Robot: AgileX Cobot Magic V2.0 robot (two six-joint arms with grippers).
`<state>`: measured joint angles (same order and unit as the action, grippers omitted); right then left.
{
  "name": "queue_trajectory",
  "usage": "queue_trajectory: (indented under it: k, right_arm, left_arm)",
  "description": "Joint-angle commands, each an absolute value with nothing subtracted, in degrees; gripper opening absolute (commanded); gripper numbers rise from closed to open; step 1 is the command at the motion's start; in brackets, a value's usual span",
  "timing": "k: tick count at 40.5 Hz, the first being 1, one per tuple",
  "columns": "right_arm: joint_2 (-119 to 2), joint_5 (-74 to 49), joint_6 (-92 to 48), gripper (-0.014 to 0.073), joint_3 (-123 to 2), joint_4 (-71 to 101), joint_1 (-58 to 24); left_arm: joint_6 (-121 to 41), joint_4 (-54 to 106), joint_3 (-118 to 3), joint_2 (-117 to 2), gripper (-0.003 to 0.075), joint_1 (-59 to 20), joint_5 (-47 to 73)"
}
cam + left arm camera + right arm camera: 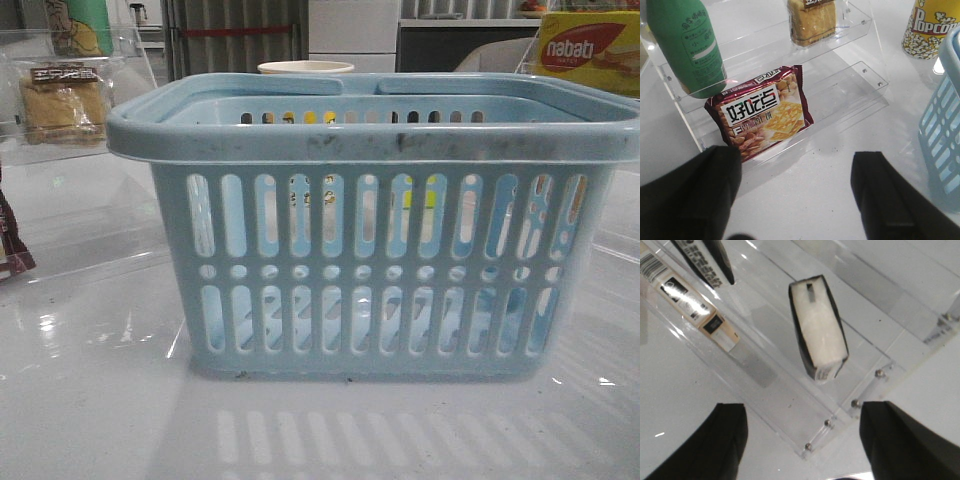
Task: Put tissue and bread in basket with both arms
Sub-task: 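Close the right gripper on the small box and lift it off the shelf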
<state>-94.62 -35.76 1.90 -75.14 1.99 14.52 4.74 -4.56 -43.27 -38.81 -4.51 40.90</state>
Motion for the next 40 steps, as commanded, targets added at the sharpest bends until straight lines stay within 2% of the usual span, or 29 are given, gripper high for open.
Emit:
queue_trajectory:
  k: [1, 18, 22, 28, 31, 35, 40]
  right_arm:
    - [-94.8, -32.2, 1.9, 0.0573, -79.6, 0.0, 14.9]
    - [-100.8, -28.9, 1.9, 0.0566, -83.1, -1.5, 14.9]
    - [-101.0, -28.4, 1.9, 0.0498, -83.1, -1.5, 14.9]
    - [-101.0, -27.6, 1.9, 0.0309, -83.1, -1.5, 14.9]
    - [-101.0, -27.6, 1.9, 0.0253, -83.1, -1.5, 14.9]
    - [-100.5, -28.0, 1.9, 0.0218, -83.1, -1.5, 14.9]
    - [-98.8, -28.2, 1.9, 0.0216, -83.1, -1.2, 14.8]
  left_arm:
    - [4.8, -4.3, -44.8, -39.1, 0.0527, -4.9, 36.6]
    - [4.8, -4.3, -44.8, -39.1, 0.0527, -4.9, 36.6]
    - [4.8, -4.3, -44.8, -39.1, 0.0527, -4.9, 36.6]
    - [4.8, -4.3, -44.8, -39.1, 0.0527, -4.9, 36.6]
    - [4.8, -4.3, -44.8, -39.1, 0.0527, -4.9, 36.6]
    - [4.8, -4.3, -44.8, -39.1, 0.0527, -4.9, 36.6]
    - [4.8, -4.3, -44.8, -39.1, 0.0527, -4.9, 36.6]
